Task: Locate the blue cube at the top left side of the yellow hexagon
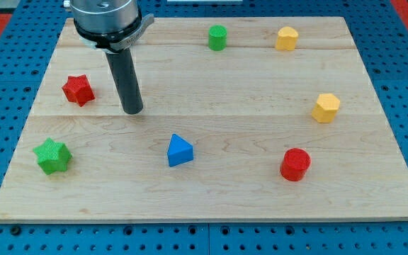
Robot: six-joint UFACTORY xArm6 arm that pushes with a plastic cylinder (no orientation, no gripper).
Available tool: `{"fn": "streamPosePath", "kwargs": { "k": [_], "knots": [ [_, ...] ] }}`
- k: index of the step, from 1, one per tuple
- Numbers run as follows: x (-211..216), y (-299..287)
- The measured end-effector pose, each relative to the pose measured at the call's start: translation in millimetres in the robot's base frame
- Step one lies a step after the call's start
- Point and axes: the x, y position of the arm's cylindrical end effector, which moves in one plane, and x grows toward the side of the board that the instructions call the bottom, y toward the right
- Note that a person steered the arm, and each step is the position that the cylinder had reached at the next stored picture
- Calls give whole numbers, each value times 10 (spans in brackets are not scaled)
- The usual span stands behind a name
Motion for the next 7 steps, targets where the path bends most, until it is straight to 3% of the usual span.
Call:
{"fn": "streamPosePath", "kwargs": {
  "k": [2,3,4,5,6,7],
  "knots": [
    [-68,84],
    [-383,295],
    [-774,77],
    [-1141,-496],
    [-1271,-1199],
    [-1484,-1492]
  ]
}}
